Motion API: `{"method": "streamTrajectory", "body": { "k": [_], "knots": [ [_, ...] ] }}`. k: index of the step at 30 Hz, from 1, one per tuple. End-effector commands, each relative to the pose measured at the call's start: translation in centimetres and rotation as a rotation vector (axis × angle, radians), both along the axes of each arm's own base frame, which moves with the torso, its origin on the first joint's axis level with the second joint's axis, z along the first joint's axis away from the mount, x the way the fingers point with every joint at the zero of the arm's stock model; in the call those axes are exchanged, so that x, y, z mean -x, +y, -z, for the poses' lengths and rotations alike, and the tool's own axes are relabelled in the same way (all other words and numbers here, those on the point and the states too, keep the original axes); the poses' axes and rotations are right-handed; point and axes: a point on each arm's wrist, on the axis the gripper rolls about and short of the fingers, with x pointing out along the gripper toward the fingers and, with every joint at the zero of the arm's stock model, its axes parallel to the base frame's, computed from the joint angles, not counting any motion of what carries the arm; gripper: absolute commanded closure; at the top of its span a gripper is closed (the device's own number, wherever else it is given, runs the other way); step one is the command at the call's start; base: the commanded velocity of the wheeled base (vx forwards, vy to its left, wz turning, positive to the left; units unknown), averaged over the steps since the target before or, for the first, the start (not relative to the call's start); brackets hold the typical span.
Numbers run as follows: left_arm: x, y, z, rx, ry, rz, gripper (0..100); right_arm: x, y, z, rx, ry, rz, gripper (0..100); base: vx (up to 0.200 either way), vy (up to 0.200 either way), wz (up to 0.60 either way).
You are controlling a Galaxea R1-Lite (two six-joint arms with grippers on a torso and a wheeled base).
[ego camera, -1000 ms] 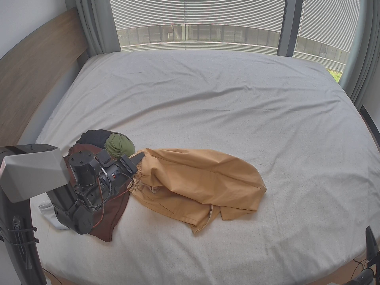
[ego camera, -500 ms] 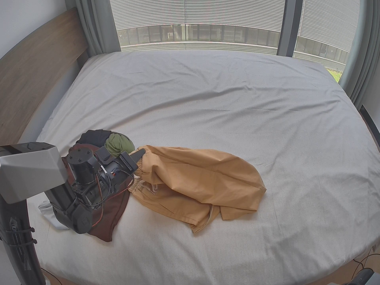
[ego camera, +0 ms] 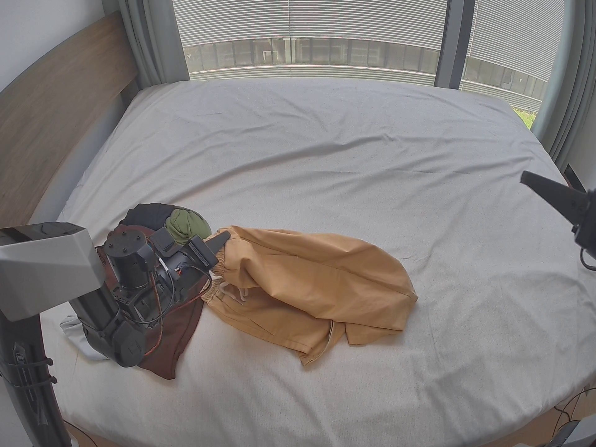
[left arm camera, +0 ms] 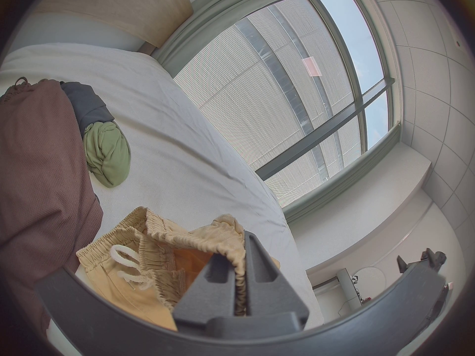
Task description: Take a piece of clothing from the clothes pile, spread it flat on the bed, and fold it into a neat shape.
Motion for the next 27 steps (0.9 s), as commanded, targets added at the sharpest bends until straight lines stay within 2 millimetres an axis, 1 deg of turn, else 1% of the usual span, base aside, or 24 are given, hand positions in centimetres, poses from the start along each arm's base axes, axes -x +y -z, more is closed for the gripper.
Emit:
{"method": "streamTrajectory", "body": {
  "k": [1, 9, 13, 17, 19, 20, 22, 27],
  "knots": [
    [-0.1, 0.1, -0.1, 0.003, -0.002, -0.002, 100, -4.0, 1.0, 2.9, 0.062, 0.123, 0.006, 0, 0.0, 0.0, 0.0],
    [-0.1, 0.0, 0.1, 0.002, 0.004, -0.001, 100, -6.7, 1.3, 5.8, 0.076, 0.191, 0.024, 0, 0.0, 0.0, 0.0],
    [-0.1, 0.1, 0.1, 0.0, 0.003, -0.004, 100, -8.7, 1.0, 8.8, 0.094, 0.282, 0.055, 0, 0.0, 0.0, 0.0],
    [-0.2, 0.2, 0.3, 0.001, 0.007, -0.008, 100, -10.6, 0.9, 12.0, 0.094, 0.368, 0.026, 0, 0.0, 0.0, 0.0],
    [-0.3, 0.3, 0.3, 0.001, 0.005, -0.011, 100, -11.3, 0.8, 13.1, 0.085, 0.388, 0.015, 0, 0.0, 0.0, 0.0],
    [-0.3, 0.3, 0.3, 0.001, 0.005, -0.011, 100, -11.4, 0.9, 13.3, 0.084, 0.39, 0.014, 0, 0.0, 0.0, 0.0],
    [-0.3, 0.3, 0.3, 0.001, 0.005, -0.011, 100, -12.2, 0.7, 14.5, 0.071, 0.415, 0.016, 0, 0.0, 0.0, 0.0],
    [-0.3, 0.3, 0.3, 0.001, 0.005, -0.011, 100, -13.3, 0.8, 16.8, 0.048, 0.459, -0.003, 0, 0.0, 0.0, 0.0]
  ]
}}
